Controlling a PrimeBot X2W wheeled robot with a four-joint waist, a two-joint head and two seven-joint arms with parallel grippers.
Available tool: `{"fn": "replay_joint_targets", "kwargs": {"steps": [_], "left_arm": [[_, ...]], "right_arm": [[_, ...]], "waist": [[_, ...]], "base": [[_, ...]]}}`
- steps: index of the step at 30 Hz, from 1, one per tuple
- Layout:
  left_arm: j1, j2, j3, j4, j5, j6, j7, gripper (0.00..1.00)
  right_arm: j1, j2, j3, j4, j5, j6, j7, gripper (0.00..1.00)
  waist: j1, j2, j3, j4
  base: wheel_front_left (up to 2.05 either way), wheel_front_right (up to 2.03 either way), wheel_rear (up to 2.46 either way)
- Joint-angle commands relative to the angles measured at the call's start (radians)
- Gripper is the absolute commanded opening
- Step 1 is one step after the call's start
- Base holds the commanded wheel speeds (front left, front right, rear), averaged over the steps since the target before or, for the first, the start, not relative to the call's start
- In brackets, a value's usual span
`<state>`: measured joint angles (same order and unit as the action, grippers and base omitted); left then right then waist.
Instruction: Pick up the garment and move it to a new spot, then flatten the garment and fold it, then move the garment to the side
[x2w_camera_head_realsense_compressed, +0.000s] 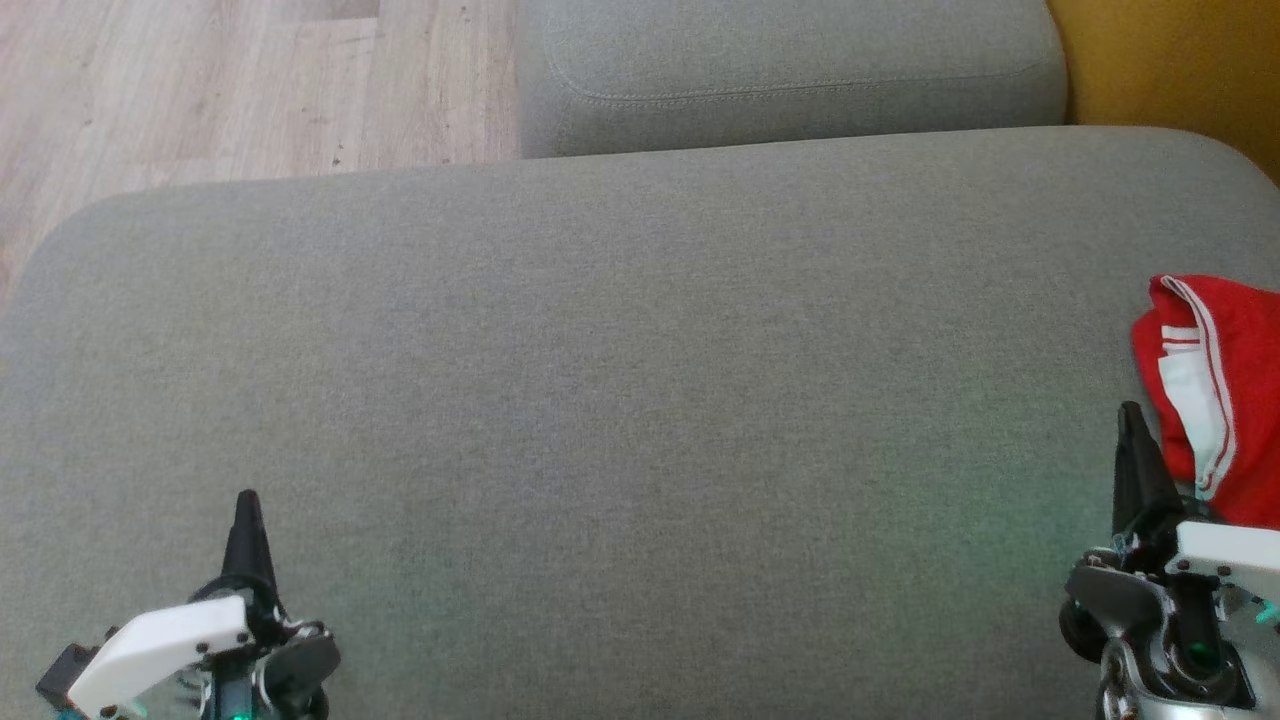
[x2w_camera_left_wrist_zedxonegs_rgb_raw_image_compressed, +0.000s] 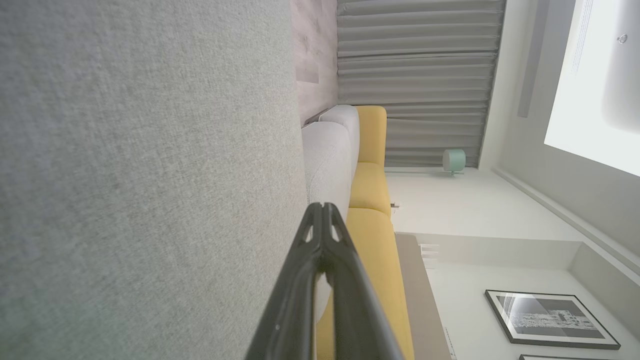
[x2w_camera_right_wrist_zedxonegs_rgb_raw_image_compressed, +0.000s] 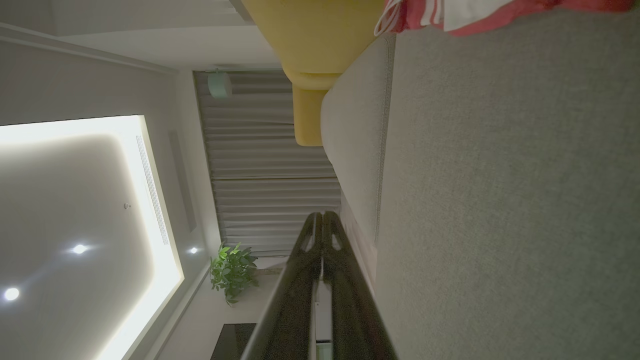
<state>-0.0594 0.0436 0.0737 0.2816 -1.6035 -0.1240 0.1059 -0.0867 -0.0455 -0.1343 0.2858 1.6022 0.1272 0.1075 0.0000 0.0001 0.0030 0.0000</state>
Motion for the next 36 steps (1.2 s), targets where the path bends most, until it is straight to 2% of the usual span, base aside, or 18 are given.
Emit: {"fn": "replay_joint_targets", "kwargs": {"steps": [1, 36], "left_arm": [[-0.049, 0.007, 0.040, -0.036, -0.005, -0.007, 0.007, 0.00], [-0.049, 0.007, 0.040, -0.036, -0.005, -0.007, 0.007, 0.00]], "right_arm": [[-0.021, -0.005, 0.020, -0.041, 0.006, 0.003, 0.006, 0.00], [-0.021, -0.005, 0.021, -0.041, 0.006, 0.003, 0.006, 0.00]], "waist": [[0.0000, -0.0001, 0.000, 0.000], [0.0000, -0.0001, 0.000, 0.000]], "base": [[0.00, 0.00, 0.00], [0.00, 0.00, 0.00]]}}
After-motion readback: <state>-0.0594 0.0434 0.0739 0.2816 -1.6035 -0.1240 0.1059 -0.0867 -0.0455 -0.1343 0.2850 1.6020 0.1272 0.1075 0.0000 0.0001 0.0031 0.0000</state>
